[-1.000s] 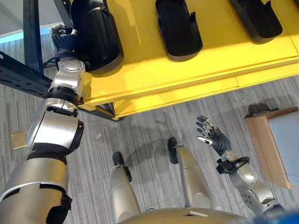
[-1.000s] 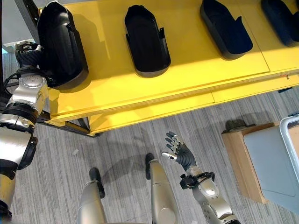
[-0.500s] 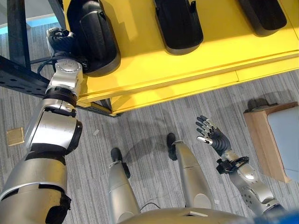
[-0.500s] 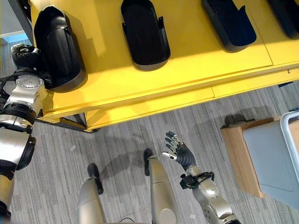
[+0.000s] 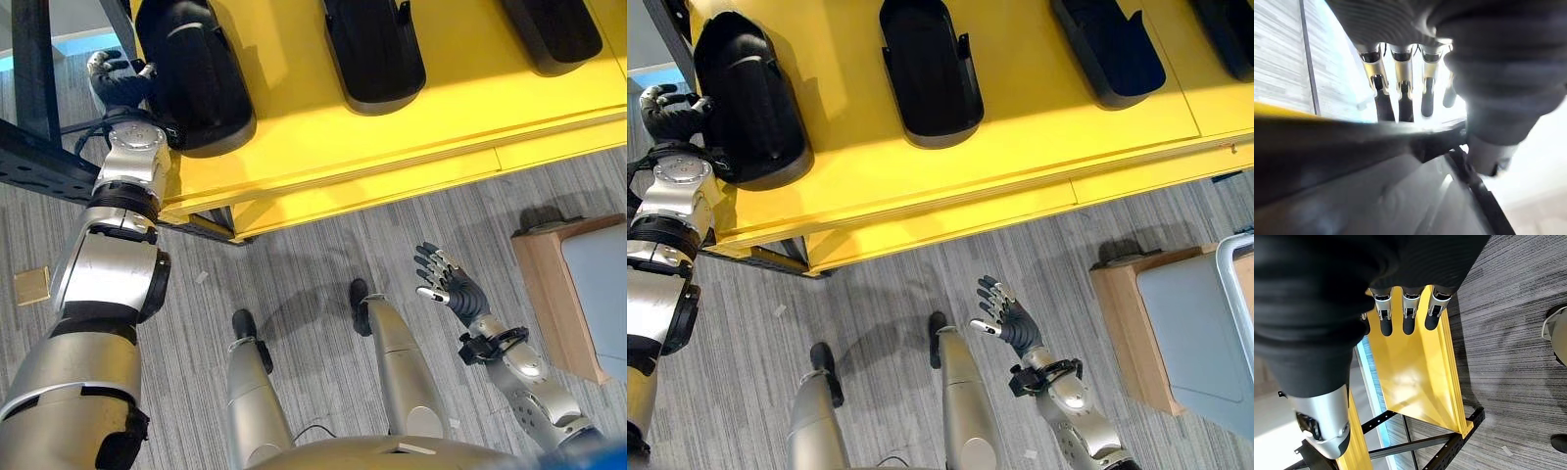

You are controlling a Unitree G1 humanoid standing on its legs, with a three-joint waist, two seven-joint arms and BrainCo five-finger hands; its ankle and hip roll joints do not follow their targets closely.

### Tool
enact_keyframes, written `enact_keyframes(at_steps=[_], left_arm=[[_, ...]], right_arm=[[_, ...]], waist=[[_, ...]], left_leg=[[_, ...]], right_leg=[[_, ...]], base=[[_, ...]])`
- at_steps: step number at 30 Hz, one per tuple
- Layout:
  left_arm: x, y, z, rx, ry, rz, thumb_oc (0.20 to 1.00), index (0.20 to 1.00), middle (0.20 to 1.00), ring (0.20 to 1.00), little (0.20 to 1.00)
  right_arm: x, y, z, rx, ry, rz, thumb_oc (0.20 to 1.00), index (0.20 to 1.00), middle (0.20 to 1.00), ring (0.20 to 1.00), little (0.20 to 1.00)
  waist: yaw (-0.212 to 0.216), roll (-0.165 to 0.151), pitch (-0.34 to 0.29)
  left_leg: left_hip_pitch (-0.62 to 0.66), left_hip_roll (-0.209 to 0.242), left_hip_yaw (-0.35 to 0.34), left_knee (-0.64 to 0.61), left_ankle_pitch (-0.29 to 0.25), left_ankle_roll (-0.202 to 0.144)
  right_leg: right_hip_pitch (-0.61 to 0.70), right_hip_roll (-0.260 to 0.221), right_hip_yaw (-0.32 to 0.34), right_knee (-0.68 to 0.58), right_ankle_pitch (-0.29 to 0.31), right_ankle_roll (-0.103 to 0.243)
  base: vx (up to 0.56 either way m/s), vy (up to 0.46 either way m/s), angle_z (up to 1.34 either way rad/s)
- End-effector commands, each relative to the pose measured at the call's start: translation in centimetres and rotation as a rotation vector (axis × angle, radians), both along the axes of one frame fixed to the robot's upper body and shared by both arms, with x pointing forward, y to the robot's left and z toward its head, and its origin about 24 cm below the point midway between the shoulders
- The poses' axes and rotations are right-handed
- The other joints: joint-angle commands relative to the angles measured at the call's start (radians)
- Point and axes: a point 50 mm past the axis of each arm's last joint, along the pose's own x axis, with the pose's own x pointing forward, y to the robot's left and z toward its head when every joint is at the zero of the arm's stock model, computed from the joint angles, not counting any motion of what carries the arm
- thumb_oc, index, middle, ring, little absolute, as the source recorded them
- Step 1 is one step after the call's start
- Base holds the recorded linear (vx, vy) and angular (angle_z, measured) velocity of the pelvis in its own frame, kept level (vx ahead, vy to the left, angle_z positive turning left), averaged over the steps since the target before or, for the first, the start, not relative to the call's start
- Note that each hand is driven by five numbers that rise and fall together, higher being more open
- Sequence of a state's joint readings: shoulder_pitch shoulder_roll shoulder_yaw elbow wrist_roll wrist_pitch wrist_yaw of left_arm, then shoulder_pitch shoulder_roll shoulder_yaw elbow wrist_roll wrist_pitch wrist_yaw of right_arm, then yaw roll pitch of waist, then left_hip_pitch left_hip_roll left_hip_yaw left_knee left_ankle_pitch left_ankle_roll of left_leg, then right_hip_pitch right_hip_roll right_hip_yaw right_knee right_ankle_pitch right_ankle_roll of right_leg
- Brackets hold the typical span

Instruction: Move parts from the plastic box to the shelf.

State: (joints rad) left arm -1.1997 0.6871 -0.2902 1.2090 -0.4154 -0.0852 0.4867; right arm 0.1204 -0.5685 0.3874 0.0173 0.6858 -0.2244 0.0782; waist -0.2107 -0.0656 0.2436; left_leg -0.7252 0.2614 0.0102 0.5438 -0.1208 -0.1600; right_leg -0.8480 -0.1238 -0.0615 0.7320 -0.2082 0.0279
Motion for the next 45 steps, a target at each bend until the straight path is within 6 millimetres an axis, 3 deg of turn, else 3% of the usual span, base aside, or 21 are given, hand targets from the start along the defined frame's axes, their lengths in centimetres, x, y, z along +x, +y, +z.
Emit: enact_keyframes(at_steps=[1,13,21,26,32,33,38,45], left_arm=[[-1.7,2.8,1.9,0.019,-0.097,0.09,1.0,1.0,1.0,1.0,1.0],[-2.3,3.5,4.0,0.117,-0.124,0.114,1.0,1.0,1.0,1.0,1.0],[-3.0,3.4,7.1,0.284,-0.168,0.115,1.0,1.0,1.0,1.0,1.0],[-3.6,1.0,10.3,0.53,-0.259,0.055,1.0,1.0,1.0,1.0,1.0],[-4.4,-1.3,11.2,0.635,-0.355,-0.024,1.0,1.0,1.0,1.0,1.0],[-4.8,-2.6,11.8,0.706,-0.398,-0.066,1.0,1.0,1.0,1.0,1.0],[-6.2,-4.5,11.2,0.839,-0.444,-0.157,1.0,1.0,1.0,1.0,1.0],[-7.1,-7.4,9.8,0.859,-0.508,-0.342,1.0,1.0,1.0,1.0,1.0]], right_arm=[[-0.2,-0.5,1.4,0.037,-0.059,0.0,1.0,1.0,1.0,1.0,1.0],[-0.3,-1.0,1.7,0.039,-0.073,-0.004,1.0,1.0,1.0,1.0,1.0],[-0.5,-1.4,1.8,0.035,-0.075,-0.005,1.0,1.0,1.0,1.0,1.0],[-0.6,-1.7,1.7,0.04,-0.08,-0.017,1.0,1.0,1.0,1.0,1.0],[-0.8,-2.4,1.6,0.027,-0.076,-0.038,1.0,1.0,1.0,1.0,1.0],[-0.8,-2.5,1.6,0.024,-0.076,-0.044,1.0,1.0,1.0,1.0,1.0],[-0.9,-2.8,1.4,0.008,-0.074,-0.051,1.0,1.0,1.0,1.0,1.0],[-0.8,-3.1,1.3,-0.012,-0.069,-0.063,1.0,1.0,1.0,1.0,1.0]], waist=[[0.015,0.007,-0.043],[0.02,0.013,-0.053],[0.027,0.025,-0.062],[0.035,0.03,-0.066],[0.042,0.032,-0.066],[0.048,0.032,-0.064],[0.058,0.034,-0.06],[0.065,0.035,-0.052]], left_leg=[[-0.056,0.001,-0.025,0.045,0.022,0.032],[-0.056,0.001,-0.026,0.057,0.015,0.032],[-0.046,0.001,-0.022,0.055,0.014,0.032],[-0.041,0.0,-0.024,0.048,0.015,0.032],[-0.036,-0.004,-0.026,0.046,0.012,0.034],[-0.033,-0.005,-0.027,0.044,0.011,0.034],[-0.021,-0.006,-0.025,0.038,0.009,0.035],[0.002,-0.008,-0.023,0.025,0.011,0.034]], right_leg=[[0.038,-0.042,0.041,-0.057,0.092,0.079],[0.036,-0.043,0.044,-0.044,0.087,0.079],[0.044,-0.044,0.044,-0.043,0.084,0.079],[0.052,-0.045,0.04,-0.047,0.083,0.08],[0.059,-0.045,0.037,-0.048,0.08,0.078],[0.062,-0.044,0.036,-0.049,0.079,0.076],[0.073,-0.042,0.038,-0.053,0.078,0.074],[0.092,-0.04,0.037,-0.065,0.081,0.073]], base=[[0.0,0.0,0.0],[0.0,0.0,0.0],[0.0,0.0,0.0],[0.0,0.0,0.0],[0.0,0.0,0.0],[0.0,-0.004,0.03],[0.0,0.002,0.02],[0.0,0.0,0.01]])
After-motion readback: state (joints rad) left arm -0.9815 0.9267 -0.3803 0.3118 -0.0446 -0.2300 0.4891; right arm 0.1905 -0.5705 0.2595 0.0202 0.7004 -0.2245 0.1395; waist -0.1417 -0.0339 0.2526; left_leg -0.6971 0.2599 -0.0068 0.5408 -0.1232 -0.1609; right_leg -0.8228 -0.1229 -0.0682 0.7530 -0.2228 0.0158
